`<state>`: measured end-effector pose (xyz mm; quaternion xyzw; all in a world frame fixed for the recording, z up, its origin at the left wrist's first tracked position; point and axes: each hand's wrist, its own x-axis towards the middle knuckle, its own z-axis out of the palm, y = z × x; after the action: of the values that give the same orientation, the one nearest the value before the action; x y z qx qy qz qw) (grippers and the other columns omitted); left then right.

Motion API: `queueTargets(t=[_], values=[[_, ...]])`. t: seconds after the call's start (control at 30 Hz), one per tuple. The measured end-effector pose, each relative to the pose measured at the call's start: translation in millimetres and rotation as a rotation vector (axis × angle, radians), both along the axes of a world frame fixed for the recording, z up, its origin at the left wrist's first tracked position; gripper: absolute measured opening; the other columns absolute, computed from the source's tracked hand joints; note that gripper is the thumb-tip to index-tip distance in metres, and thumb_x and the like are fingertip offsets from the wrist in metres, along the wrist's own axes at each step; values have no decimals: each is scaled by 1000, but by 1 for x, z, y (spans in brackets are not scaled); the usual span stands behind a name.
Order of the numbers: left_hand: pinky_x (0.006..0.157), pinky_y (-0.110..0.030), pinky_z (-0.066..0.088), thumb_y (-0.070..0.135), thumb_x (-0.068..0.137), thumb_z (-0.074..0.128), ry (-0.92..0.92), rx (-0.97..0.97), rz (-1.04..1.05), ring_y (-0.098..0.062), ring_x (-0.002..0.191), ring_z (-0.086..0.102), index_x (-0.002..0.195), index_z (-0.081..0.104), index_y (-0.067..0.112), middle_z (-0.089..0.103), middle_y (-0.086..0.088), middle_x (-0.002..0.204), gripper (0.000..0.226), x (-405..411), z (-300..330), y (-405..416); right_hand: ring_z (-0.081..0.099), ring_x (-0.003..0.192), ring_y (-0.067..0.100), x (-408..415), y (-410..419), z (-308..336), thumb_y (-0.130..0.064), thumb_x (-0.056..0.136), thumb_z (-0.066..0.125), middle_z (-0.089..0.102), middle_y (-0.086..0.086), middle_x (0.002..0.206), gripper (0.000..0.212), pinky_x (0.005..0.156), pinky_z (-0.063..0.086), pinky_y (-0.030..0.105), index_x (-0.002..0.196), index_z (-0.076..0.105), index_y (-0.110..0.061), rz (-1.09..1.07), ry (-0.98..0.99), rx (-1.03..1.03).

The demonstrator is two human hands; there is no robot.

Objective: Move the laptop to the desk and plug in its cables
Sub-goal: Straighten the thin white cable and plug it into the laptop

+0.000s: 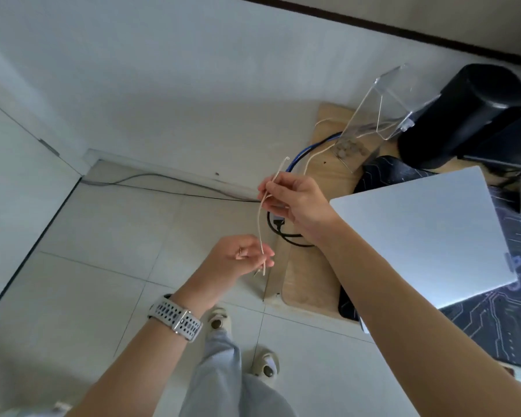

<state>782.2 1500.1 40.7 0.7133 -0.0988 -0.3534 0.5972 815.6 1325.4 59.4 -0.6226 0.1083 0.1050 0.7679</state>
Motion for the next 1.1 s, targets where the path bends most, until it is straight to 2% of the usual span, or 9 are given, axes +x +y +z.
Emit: queueTargets(t=[0.17, 0.27, 0.33, 0.43, 0.5, 0.73, 0.83, 0.97, 1.1], values=[[66, -24, 53, 0, 91, 54, 161, -169, 294, -12, 74, 65, 80, 68, 9, 69, -4, 76, 19, -7, 4, -2, 66, 66, 6, -24, 12, -4, -25, 97, 48, 67, 6, 85, 23, 65, 50, 16, 92, 63, -9, 51, 77, -228], [64, -27, 54, 2, 93, 51, 339, -376, 450, -15, 72, 66, 77, 66, 10, 69, -4, 76, 23, 3, 1, 2, 68, 92, 17, -60, 12, -12, -36, 97, 41, 70, 12, 101, 42, 87, 51, 29, 107, 65, -2, 236, 98, -292], [59, -24, 55, 2, 94, 49, 439, -441, 534, -13, 65, 62, 77, 62, 8, 67, -3, 71, 22, 12, -1, 1, 66, 97, 20, -80, 10, -13, -36, 94, 44, 70, 13, 105, 43, 91, 49, 32, 112, 64, -2, 275, 154, -248], [58, -21, 54, 3, 95, 50, 518, -424, 614, -9, 63, 60, 74, 60, 11, 67, 1, 66, 24, 17, -5, -1, 63, 95, 19, -95, 14, -14, -15, 88, 63, 67, 18, 102, 30, 94, 49, 30, 114, 62, 0, 231, 188, -242], [60, -22, 54, 3, 95, 50, 534, -415, 619, -10, 64, 61, 72, 59, 11, 67, 0, 67, 26, 17, -9, -2, 63, 94, 19, -101, 20, -15, -7, 83, 68, 66, 17, 101, 32, 94, 49, 31, 114, 61, 0, 162, 189, -250], [62, -22, 53, 0, 94, 50, 515, -390, 672, -12, 64, 61, 70, 57, 9, 63, -6, 72, 27, 13, -21, -12, 66, 83, 21, -114, 42, -21, -10, 75, 77, 69, 2, 86, 33, 88, 52, 41, 105, 62, -9, 46, 180, -389], [62, -22, 53, -1, 94, 51, 494, -366, 688, -12, 62, 61, 70, 55, 9, 62, -7, 71, 26, 10, -25, -15, 67, 78, 25, -116, 47, -28, -16, 75, 77, 70, 11, 88, 25, 81, 53, 38, 95, 63, -9, -32, 192, -431], [58, -23, 54, 1, 93, 53, 495, -337, 650, -11, 61, 61, 73, 58, 8, 62, -7, 73, 22, 4, -27, -19, 65, 72, 22, -116, 46, -32, -6, 79, 70, 71, 19, 83, 6, 76, 53, 35, 84, 66, -7, -92, 222, -423], [63, -32, 58, 25, 94, 56, 439, -151, 604, -15, 74, 58, 91, 53, 10, 56, -6, 83, 16, 2, -38, -14, 60, 69, 16, -114, 36, -35, -5, 80, 70, 68, 11, 78, 5, 69, 49, 26, 84, 67, -7, -86, 310, -411]])
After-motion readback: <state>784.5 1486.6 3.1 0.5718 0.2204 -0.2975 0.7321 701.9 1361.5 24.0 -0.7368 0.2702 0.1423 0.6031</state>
